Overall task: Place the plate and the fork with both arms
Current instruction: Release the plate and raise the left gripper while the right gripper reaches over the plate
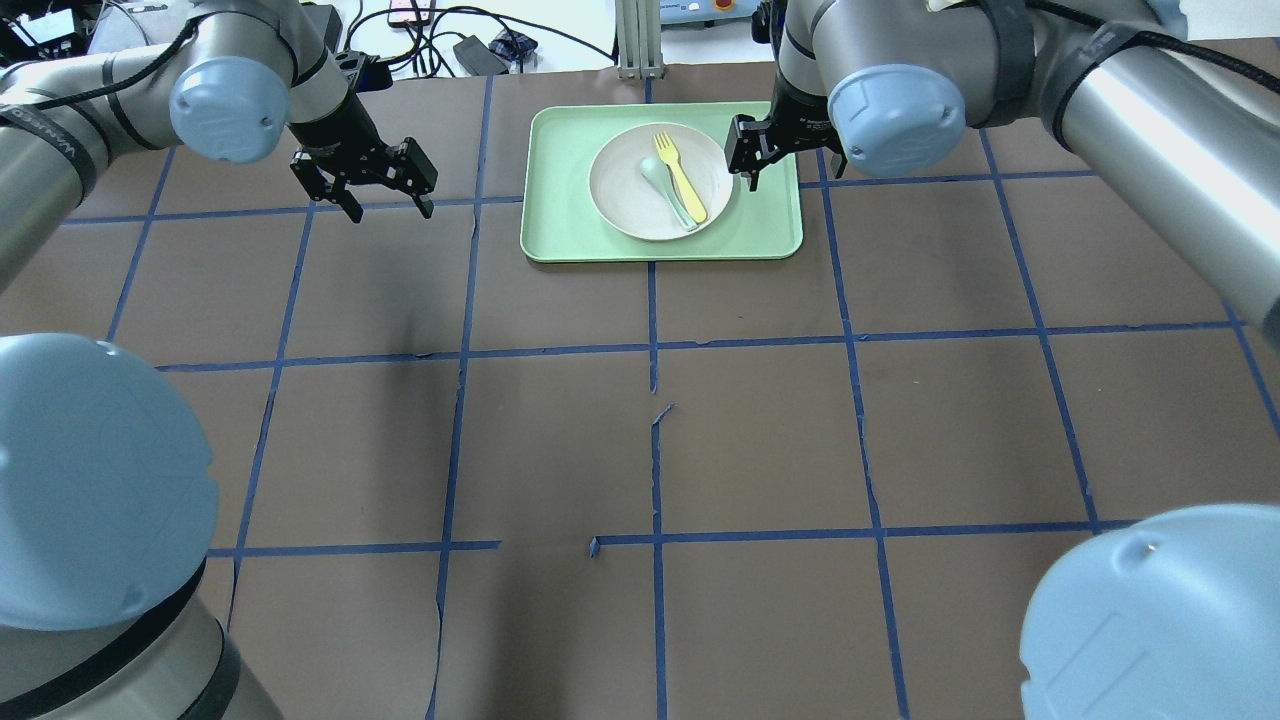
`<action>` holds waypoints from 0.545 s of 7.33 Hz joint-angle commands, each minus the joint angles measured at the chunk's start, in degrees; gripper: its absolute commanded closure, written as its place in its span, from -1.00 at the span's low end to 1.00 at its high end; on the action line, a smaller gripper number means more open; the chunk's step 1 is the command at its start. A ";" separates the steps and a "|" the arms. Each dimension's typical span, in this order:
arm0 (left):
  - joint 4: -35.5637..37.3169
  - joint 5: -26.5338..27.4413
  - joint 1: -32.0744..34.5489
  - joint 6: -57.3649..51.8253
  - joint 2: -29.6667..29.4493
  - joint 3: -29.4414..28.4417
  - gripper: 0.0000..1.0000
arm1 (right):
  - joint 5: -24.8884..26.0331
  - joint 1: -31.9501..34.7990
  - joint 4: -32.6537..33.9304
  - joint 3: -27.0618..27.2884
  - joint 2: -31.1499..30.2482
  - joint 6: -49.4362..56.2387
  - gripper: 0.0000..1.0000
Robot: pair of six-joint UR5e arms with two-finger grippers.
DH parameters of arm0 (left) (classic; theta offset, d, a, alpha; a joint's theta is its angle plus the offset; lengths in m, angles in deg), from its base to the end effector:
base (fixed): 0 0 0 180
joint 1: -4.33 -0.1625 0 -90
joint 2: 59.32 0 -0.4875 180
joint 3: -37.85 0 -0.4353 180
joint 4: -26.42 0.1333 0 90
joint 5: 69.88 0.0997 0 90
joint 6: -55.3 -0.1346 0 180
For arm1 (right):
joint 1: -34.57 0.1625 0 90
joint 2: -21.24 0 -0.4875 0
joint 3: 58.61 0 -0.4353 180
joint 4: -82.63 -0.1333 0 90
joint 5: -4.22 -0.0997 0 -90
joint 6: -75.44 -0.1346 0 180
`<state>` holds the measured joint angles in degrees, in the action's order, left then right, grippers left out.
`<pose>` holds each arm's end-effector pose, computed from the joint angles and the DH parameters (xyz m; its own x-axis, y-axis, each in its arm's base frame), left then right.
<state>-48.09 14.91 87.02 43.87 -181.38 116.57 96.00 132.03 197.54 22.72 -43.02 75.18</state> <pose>-0.0486 -0.7651 0.2786 -0.9922 0.0634 0.1069 0.0714 0.9948 0.0724 0.2247 -0.7219 0.3542 -0.9922 -0.1211 0.0302 -0.1241 0.9828 -0.1365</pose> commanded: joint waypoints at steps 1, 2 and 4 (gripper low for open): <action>4.43 0.28 -0.25 -0.17 0.86 4.23 -1.00 | -0.20 0.44 1.10 -7.47 7.02 2.54 -0.70; 10.73 0.37 -0.25 -0.26 1.38 7.30 -1.00 | -0.98 1.84 1.19 -8.64 9.05 2.37 -0.10; 13.25 0.37 -1.64 -0.43 2.08 8.74 -1.00 | -4.93 2.29 2.06 -10.57 11.96 2.72 -0.20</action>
<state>-36.65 15.27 86.30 43.50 -179.76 124.34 93.37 133.90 199.14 13.82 -33.05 77.73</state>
